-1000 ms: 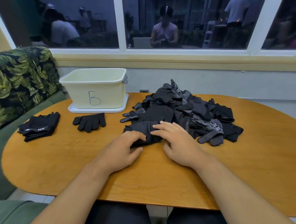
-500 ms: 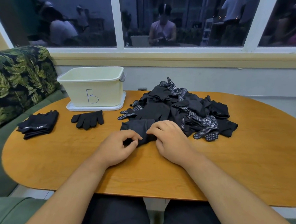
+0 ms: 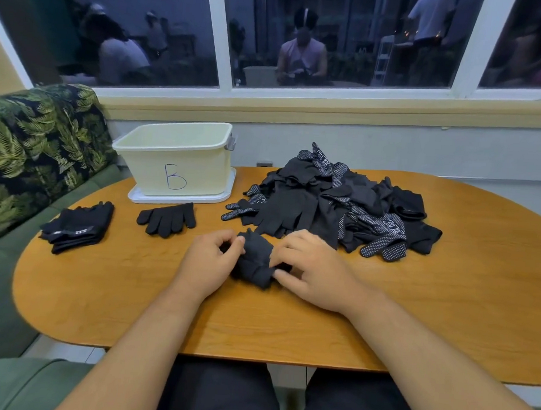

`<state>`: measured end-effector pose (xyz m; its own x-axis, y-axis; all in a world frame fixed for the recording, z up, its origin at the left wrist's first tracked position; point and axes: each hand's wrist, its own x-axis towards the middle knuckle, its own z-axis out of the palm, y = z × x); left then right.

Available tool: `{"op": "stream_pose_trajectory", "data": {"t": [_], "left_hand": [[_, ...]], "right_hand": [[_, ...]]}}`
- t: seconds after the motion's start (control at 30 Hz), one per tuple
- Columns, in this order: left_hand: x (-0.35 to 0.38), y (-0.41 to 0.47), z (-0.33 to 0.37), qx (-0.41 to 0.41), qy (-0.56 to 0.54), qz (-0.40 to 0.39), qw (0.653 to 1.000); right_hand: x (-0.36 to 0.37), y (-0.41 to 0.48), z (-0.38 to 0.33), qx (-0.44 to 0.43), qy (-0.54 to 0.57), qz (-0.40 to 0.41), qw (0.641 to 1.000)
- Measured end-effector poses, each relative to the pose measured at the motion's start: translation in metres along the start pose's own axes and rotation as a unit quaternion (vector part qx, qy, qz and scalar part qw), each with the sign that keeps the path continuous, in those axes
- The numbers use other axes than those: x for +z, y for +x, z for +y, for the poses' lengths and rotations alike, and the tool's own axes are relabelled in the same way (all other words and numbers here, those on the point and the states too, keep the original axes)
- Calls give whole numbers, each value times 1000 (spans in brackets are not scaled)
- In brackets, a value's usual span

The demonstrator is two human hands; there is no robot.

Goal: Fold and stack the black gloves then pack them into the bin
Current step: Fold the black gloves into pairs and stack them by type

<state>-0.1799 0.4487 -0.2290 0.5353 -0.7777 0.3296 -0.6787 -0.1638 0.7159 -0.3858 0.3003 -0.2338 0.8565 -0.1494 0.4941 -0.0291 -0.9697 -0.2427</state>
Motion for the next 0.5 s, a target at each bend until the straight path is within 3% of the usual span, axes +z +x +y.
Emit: {"op": "stream_pose_trajectory", "data": {"t": [0.17,0.37,0.5], "left_hand": [[-1,0,-2,7,29,-11,999],[-8,-9,-6,66,109,20,992],[-8,-18,-11,3,118,19,993]], "right_hand": [[1,-8,-11,8,56,-104,993],[-1,-7,-10,55,106,-104,987],[-1,-8,-11,49,115,-81,989]]}}
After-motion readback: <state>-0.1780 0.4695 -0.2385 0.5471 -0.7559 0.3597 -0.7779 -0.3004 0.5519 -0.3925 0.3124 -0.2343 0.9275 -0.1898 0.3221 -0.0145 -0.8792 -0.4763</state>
